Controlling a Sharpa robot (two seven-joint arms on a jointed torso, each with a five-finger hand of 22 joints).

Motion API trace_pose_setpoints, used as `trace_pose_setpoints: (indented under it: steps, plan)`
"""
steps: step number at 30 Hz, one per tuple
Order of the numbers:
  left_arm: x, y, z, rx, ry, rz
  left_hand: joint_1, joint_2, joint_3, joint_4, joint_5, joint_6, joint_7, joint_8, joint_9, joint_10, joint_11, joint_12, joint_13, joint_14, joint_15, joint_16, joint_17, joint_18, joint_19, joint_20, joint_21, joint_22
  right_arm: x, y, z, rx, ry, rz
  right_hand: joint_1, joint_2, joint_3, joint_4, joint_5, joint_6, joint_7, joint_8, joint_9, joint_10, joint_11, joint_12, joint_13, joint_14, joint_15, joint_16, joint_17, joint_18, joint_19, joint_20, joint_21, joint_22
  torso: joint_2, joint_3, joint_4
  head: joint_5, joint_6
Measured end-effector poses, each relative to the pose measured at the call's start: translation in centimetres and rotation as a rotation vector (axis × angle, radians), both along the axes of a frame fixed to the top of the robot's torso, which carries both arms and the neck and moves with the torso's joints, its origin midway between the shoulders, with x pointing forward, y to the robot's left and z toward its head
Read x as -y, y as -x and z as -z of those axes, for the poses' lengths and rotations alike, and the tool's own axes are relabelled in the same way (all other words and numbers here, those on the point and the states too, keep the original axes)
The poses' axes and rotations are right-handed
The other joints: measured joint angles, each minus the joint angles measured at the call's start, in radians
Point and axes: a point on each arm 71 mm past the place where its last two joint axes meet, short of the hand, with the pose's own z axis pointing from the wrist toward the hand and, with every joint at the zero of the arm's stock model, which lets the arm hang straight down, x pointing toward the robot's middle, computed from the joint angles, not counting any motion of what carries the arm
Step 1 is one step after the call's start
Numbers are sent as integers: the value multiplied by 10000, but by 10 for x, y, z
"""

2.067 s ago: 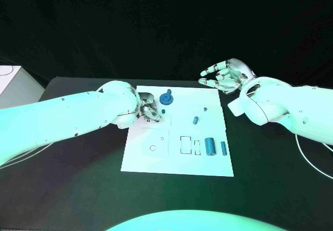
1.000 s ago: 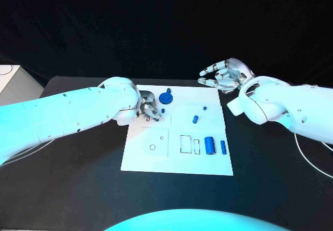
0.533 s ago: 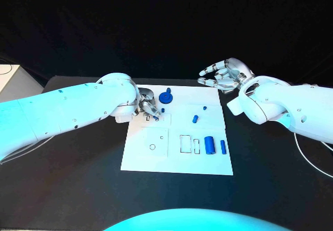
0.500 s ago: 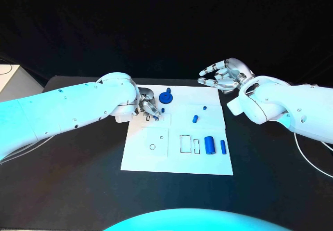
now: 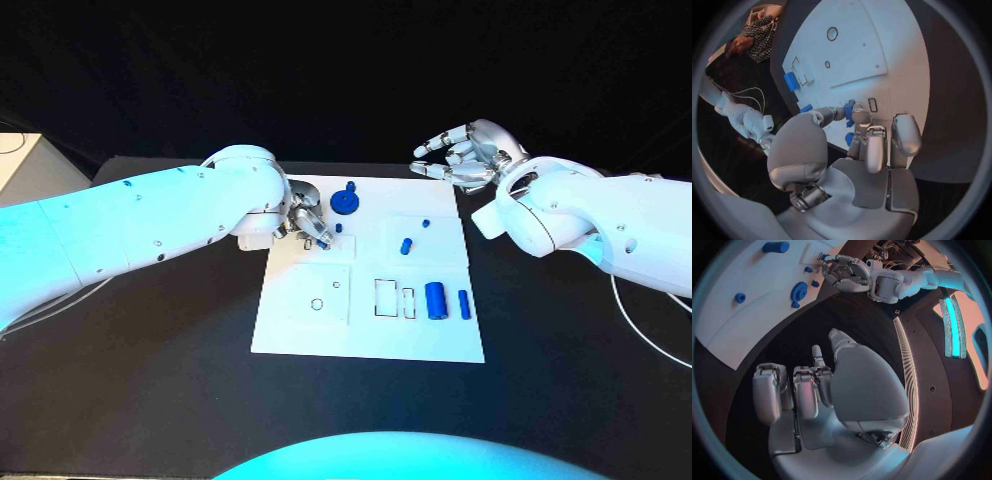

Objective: Assemble the parts on the task board

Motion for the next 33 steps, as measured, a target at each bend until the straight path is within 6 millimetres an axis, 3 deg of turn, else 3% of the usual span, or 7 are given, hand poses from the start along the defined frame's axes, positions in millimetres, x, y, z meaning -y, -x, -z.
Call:
trace_pose_setpoints:
  steps: [33]
  plan:
    - [7,0,3,86,-65,42,0,0,0,0,-30,1,-1,41,-5,0,3,0,-1,-38,-37,0,0,1,71,1,38,32,-1,0,2,-58,13,-49,0,0,0,0,0,0,0,0,0,0,0,0,6,0,0,0,3,0,0,0,0,-4,-7,-12,6,10,-58]
